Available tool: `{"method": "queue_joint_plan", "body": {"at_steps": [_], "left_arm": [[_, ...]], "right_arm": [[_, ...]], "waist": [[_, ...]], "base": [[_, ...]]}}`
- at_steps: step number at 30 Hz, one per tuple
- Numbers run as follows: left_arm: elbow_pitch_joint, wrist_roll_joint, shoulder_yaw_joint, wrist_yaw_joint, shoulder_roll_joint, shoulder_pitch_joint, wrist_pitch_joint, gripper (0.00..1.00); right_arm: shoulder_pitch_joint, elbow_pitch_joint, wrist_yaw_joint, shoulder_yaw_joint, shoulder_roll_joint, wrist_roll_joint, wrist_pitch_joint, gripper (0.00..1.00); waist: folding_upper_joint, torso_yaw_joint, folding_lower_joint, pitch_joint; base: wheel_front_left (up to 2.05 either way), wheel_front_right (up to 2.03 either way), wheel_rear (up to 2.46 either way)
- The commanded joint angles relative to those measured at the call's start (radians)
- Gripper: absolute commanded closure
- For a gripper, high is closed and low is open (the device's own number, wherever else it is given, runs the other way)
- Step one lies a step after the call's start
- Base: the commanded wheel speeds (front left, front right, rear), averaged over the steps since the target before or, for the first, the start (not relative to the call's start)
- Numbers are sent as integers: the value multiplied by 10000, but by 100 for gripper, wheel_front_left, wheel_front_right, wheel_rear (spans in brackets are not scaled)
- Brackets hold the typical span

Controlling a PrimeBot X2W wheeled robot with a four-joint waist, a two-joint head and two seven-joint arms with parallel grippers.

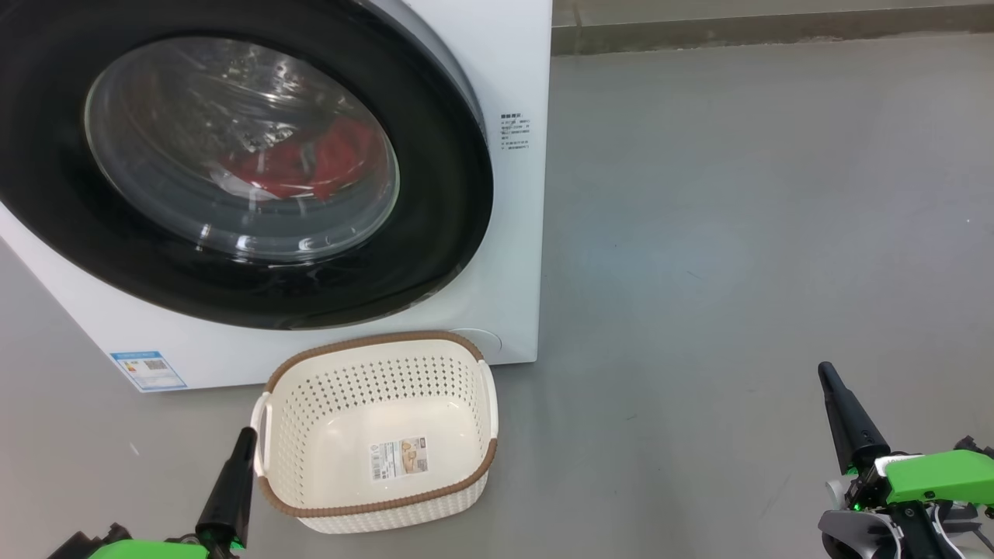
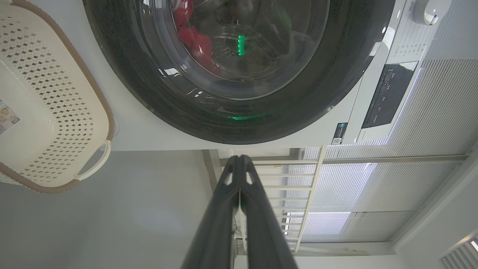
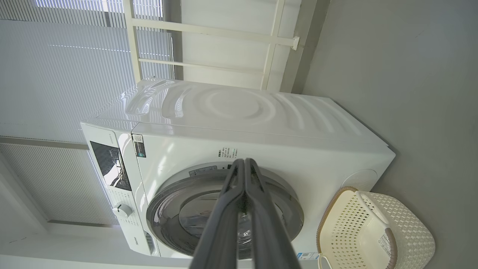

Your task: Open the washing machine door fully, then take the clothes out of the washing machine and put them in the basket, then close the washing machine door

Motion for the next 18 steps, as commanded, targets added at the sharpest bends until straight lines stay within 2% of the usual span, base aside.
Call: {"method": "queue_joint_plan", "body": {"at_steps": [1, 18], "left_arm": [[-208, 139, 357, -71, 102, -414, 30, 100], [-208, 152, 373, -71, 91, -416, 42, 100]], "right_arm": [[-428, -281, 77, 156, -66, -93, 74, 100], [-430, -280, 77, 135, -51, -110, 91, 100]], "waist": [[0, 0, -1, 0], [0, 0, -1, 0]], "base": [[0, 0, 0], [0, 0, 0]]}}
